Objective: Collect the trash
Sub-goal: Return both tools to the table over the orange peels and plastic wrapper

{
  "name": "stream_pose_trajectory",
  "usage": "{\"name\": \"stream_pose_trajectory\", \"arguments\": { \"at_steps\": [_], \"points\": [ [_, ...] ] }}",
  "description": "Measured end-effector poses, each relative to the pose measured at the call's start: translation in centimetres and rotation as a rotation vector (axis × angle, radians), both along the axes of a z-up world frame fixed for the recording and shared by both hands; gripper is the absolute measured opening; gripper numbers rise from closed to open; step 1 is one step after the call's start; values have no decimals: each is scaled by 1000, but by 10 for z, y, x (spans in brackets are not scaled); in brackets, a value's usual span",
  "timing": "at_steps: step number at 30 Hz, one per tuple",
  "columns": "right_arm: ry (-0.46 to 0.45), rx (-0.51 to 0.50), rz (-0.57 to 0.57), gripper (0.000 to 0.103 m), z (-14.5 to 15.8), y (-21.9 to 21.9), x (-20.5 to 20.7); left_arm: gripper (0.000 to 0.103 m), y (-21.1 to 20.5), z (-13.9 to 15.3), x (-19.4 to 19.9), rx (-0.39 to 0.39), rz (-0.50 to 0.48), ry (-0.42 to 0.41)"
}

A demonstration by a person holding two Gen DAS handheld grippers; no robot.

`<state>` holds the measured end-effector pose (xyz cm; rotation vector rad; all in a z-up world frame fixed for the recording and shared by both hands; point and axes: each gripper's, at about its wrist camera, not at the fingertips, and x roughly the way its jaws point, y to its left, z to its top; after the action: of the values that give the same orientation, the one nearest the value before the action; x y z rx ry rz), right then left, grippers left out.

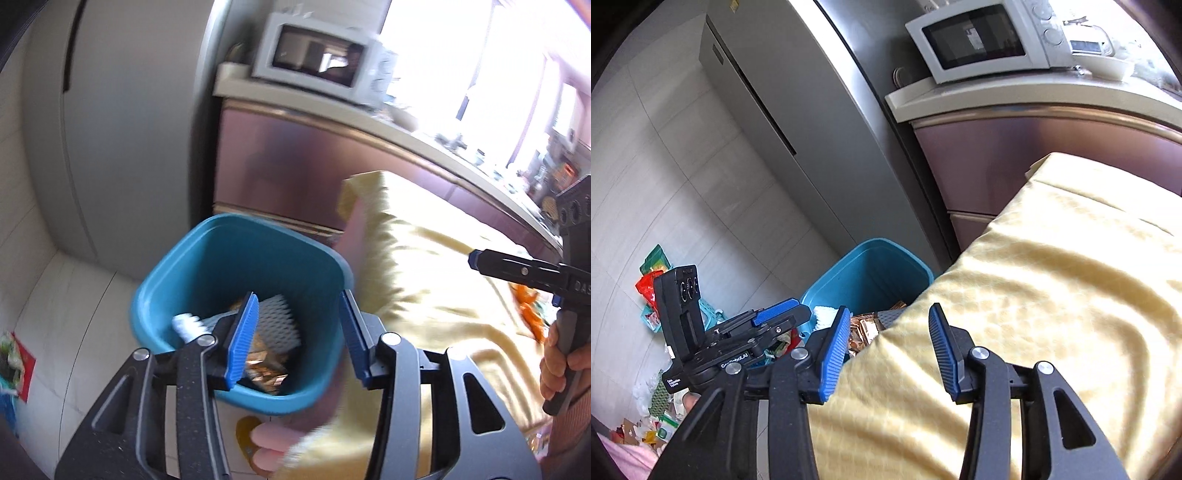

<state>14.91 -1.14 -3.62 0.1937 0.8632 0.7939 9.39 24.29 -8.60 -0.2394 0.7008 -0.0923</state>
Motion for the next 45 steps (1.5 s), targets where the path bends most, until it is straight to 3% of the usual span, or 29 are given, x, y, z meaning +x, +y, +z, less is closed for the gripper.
{"name": "stream_pose_trajectory", "arguments": {
  "at_steps": [12, 26, 35, 45],
  "points": [
    [-70, 33, -237, 42, 16, -121, -43, 51, -118, 27, -4, -13, -317, -67],
    [-43, 14, -626, 42, -5, -273, -89, 51, -281, 15, -3, -14, -652, -3],
    [-44, 10, -736, 42, -15, -323, -108, 51, -345, -2, 6, -6, -744, 80],
    [-30, -13, -848, 48, -24, -366, -102, 48, -372, -17, 23, 17, -725, 168]
  ]
}}
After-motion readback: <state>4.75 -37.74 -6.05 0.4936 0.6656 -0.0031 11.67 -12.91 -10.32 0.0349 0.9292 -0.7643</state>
